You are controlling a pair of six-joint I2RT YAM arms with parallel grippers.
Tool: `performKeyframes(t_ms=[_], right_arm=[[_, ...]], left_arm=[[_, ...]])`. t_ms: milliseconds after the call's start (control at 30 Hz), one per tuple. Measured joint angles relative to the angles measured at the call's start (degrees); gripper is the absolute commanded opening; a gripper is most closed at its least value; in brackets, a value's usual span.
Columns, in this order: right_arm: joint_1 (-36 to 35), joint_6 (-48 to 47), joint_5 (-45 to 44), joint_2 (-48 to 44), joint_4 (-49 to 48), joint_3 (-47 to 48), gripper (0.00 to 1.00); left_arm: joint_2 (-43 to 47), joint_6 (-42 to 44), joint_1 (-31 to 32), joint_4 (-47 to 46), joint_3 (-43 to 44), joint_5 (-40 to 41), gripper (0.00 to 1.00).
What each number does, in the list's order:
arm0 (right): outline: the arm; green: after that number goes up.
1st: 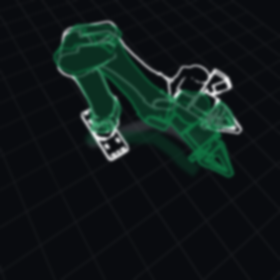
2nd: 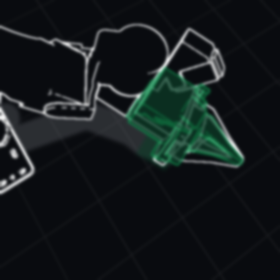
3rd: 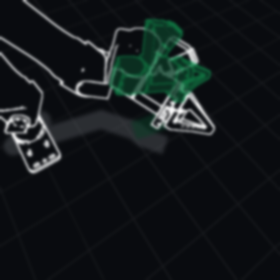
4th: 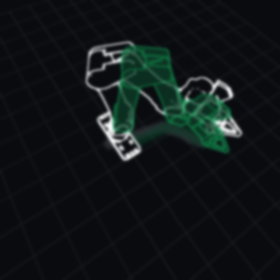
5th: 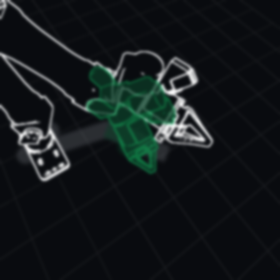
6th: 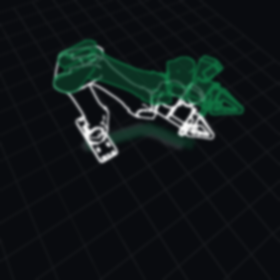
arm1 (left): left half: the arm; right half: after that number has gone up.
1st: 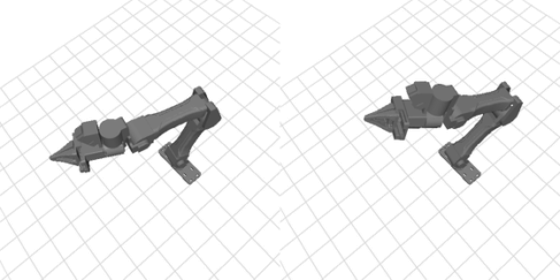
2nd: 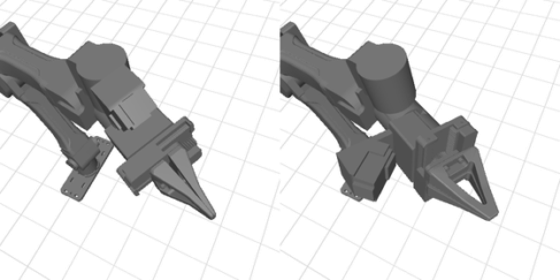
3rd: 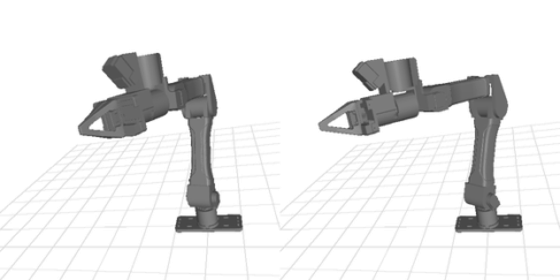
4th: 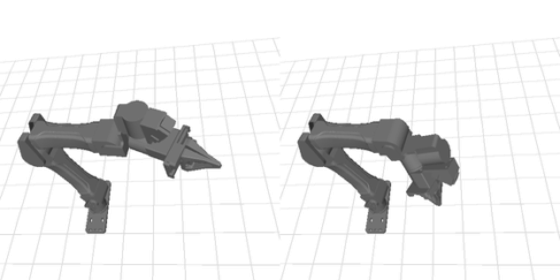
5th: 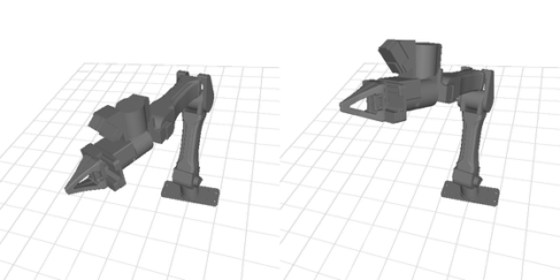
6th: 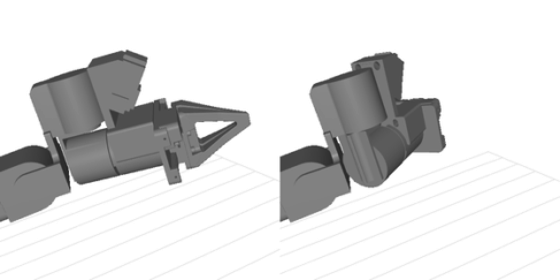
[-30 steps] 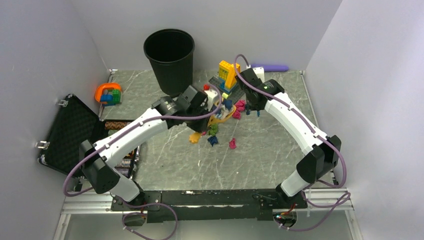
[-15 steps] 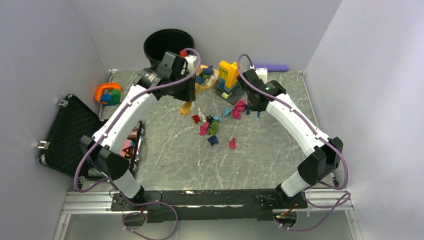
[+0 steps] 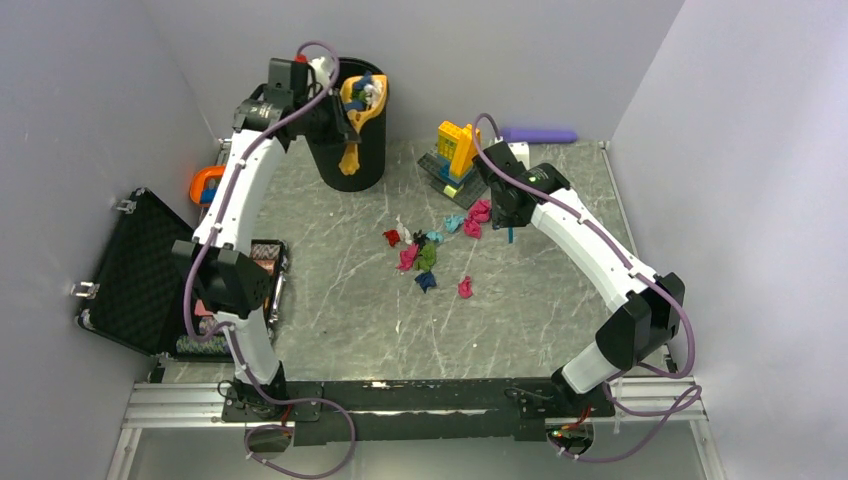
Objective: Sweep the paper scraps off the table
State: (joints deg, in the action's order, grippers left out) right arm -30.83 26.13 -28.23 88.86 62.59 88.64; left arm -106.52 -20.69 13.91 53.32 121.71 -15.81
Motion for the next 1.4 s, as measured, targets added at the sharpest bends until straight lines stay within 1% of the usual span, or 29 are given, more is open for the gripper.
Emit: performKeyframes(t_ms=[67,133,233,300,400,500,600,667,767,867,967,1100,1167,1233,1267,1333,1400], right_arm=[[-0.02,-0.7,0.39,0.0,-0.39,0.0,0.0],[-0.02,-1.79,0.7,0.02,-1.01,0.0,0.0],[-0.02,-3.21,0.68,0.28,-1.84,0.0,0.0],[-0.02,-3.93,0.68,0.85,-2.1,0.02,0.0],[-0.02,-4.31,0.81,2.14,-2.84,0.02,0.0],[-0.02,-4.26,1.57,2.86,-4.0,0.02,0.0],[0.0,-4.02,1.99,3.06,-4.83,0.02,0.0],[-0.02,-3.8,2.38,3.1,-5.14,0.02,0.0],[-0.02,-3.41,2.89,3.1,-5.55,0.0,0.0],[0.0,-3.15,3.19,3.1,-6.23,-0.22,0.0],[-0.02,-2.99,3.28,3.1,-6.27,-0.31,0.0],[-0.02,-2.99,3.26,3.1,-6.36,-0.31,0.0],[-0.02,-2.99,3.26,3.1,-6.4,-0.31,0.0],[0.0,-2.99,3.26,3.1,-6.58,-0.31,0.0],[0.0,-2.99,3.26,3.1,-6.64,-0.31,0.0],[0.0,-2.99,3.26,3.1,-6.86,-0.31,0.0],[-0.02,-2.99,3.3,3.08,-7.17,-0.31,0.0]], left_arm=[[-1.27,-3.15,-2.64,-2.6,0.35,-3.63,0.15],[-2.73,-7.85,-5.44,-6.67,0.35,-9.03,0.14],[-5.01,-17.4,-9.05,-14.4,0.35,-17.33,0.14],[-5.97,-24.85,-10.97,-21.46,-0.98,-22.47,0.14],[-5.53,-35.5,-12.44,-32.22,-6.64,-28.28,0.15],[-4.42,-47.98,-12.72,-46.49,-15.69,-32.81,0.15],[-3.74,-61.09,-12.7,-60.92,-24.96,-35.58,0.14],[-3.67,-69.96,-12.63,-70.73,-30.27,-36.02,0.12],[-3.69,-80.85,-12.61,-82.58,-34.64,-35.41,0.1],[-3.74,-89.37,-12.61,-93.09,-35.34,-34.23,0.1],[-3.74,-94.14,-12.63,-101.48,-35.19,-33.35,0.1],[-3.72,-97.04,-12.61,-105.88,-35.21,-32.89,0.09],[-3.56,-97.61,-12.61,-105.96,-35.23,-33.03,0.07],[-3.06,-97.29,-12.59,-105.22,-35.5,-33.7,0.01],[-2.6,-96.74,-12.59,-104.48,-35.87,-34.16,0.0],[-0.92,-94.16,-12.41,-101.42,-36.72,-35.67,0.0],[1.16,-89.59,-11.85,-96.39,-36.94,-37.68,0.0]])
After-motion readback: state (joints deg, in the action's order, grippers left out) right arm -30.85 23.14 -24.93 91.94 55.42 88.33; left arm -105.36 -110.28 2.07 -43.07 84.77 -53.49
